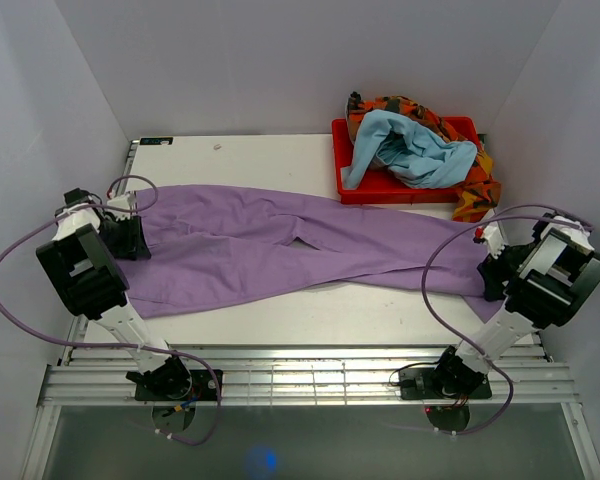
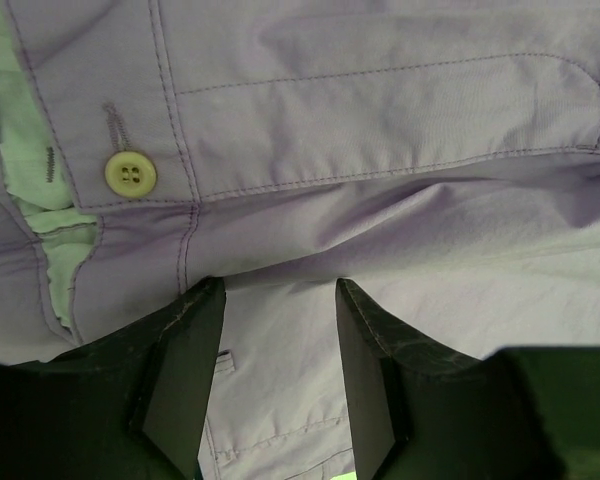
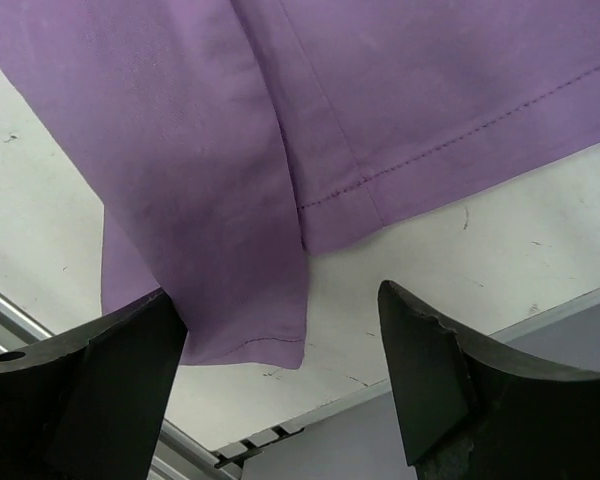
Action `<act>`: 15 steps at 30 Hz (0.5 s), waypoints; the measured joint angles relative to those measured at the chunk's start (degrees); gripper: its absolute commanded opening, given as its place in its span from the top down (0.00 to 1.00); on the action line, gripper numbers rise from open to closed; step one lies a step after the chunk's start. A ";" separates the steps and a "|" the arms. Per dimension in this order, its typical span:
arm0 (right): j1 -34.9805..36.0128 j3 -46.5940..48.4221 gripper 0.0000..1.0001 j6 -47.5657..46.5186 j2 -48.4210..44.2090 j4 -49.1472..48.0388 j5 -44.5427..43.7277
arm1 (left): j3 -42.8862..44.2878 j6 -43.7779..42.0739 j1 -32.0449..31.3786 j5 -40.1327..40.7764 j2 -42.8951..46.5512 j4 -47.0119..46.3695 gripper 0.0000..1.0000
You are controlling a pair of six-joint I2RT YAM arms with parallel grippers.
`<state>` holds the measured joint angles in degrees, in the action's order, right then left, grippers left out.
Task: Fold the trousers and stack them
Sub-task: Flatten the trousers out
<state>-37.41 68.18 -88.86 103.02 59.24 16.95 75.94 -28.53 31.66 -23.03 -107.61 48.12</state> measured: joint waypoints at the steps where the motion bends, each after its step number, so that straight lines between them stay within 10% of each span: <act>1: 0.00 -0.79 0.21 0.44 -0.20 -0.79 -0.28 | 0.28 0.00 0.00 0.00 0.00 0.17 0.40; 7: 0.42 -9.60 0.55 -0.33 -5.88 -5.64 -2.62 | 1.09 0.07 0.00 0.17 0.02 0.63 0.41; 10: 0.68 -12.44 0.92 -1.11 -8.15 -7.58 -4.15 | 1.09 0.13 0.00 0.74 0.00 0.92 0.46; 15: 0.70 -11.26 0.92 -0.76 -8.72 -7.19 -4.70 | 0.68 0.35 0.02 2.10 0.00 0.31 0.61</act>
<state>-36.71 56.93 -89.62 94.30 52.05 12.25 76.62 -28.18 31.68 -20.93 -107.61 48.42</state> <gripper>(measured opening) 0.105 0.444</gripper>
